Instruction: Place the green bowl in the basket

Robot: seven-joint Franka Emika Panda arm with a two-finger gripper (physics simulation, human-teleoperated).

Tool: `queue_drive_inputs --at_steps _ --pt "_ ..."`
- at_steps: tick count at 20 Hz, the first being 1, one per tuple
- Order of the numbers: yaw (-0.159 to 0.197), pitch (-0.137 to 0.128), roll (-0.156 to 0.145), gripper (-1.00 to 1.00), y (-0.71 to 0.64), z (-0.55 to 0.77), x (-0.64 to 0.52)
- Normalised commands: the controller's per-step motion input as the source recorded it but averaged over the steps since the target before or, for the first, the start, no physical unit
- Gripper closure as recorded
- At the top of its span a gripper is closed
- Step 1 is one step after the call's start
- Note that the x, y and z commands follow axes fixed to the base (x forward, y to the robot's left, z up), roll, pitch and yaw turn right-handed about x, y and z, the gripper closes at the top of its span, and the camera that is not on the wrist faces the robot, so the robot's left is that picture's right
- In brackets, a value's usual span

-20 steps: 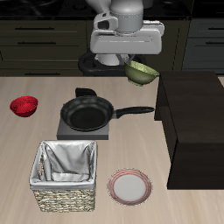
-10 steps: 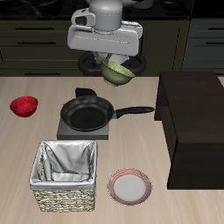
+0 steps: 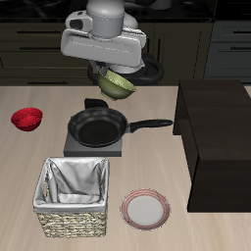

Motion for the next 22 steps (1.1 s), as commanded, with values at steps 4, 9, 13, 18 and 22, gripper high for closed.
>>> queue_drive_inputs --at_steps 4,9,13,18,22 --pt "0.01 0.011 -0.02 1.0 -0.1 0.0 0.21" --pt "-0.025 0.017 -0.008 1.0 -0.16 0.05 0.35" --pt "-0.025 0.01 -0.043 1.0 -0.3 0.06 0.39" --pt "-0.011 0.009 -0.049 1.0 -0.33 0.01 0.36" --pt "0.046 -0.039 0.008 1.0 -0.21 0.03 0.38"
